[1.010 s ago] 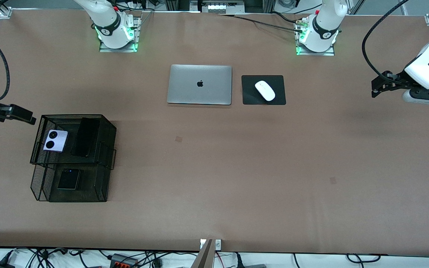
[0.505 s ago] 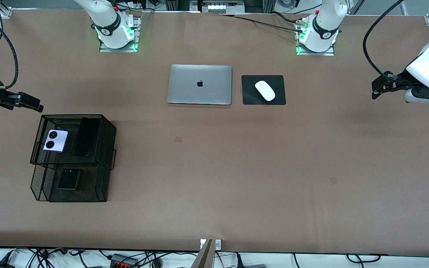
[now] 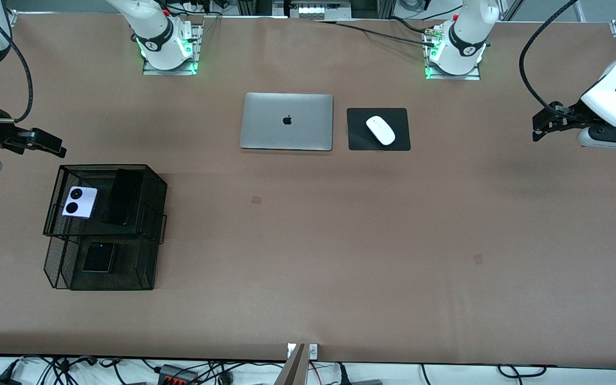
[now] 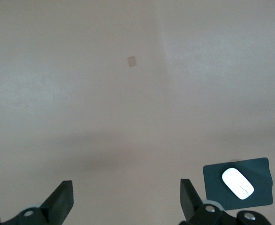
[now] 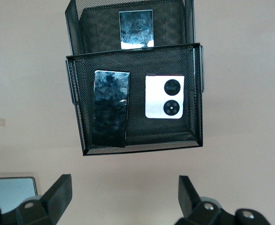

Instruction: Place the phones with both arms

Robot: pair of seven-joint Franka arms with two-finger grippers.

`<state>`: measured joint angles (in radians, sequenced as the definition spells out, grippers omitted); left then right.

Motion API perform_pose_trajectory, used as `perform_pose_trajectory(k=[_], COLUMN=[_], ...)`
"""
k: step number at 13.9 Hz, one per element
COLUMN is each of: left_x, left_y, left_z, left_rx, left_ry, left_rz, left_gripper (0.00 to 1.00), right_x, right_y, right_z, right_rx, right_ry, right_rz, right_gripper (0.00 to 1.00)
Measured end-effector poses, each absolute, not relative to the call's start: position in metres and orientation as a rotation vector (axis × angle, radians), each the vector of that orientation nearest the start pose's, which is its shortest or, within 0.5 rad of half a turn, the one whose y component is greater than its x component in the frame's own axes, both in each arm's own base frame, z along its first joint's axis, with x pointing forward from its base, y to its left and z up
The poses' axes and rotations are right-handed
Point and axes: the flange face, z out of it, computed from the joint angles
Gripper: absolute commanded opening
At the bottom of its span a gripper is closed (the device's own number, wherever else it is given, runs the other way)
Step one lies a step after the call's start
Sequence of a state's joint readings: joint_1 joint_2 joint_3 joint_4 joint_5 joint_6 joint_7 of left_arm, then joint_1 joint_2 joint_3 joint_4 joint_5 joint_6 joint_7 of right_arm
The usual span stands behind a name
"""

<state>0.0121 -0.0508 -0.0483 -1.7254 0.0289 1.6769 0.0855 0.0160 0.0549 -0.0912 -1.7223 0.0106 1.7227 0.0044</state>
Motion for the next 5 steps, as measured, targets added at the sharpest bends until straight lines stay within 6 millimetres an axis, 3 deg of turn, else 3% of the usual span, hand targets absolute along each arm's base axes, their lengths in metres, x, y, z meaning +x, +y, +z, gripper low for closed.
perform_pose_trajectory(k=[5], left_x=[0.5501], left_y=[-0.018], left_z=[0.5879], left_rx=[-3.105], left_ry=[0.198], left_rz=[0.011], left_gripper=[1.0], right_x=[0.5736], right_y=[-0.0412], right_z=[0.5346], right_rx=[-3.131], right_ry=[0.128], right_rz=[0.077], right_gripper=[1.0])
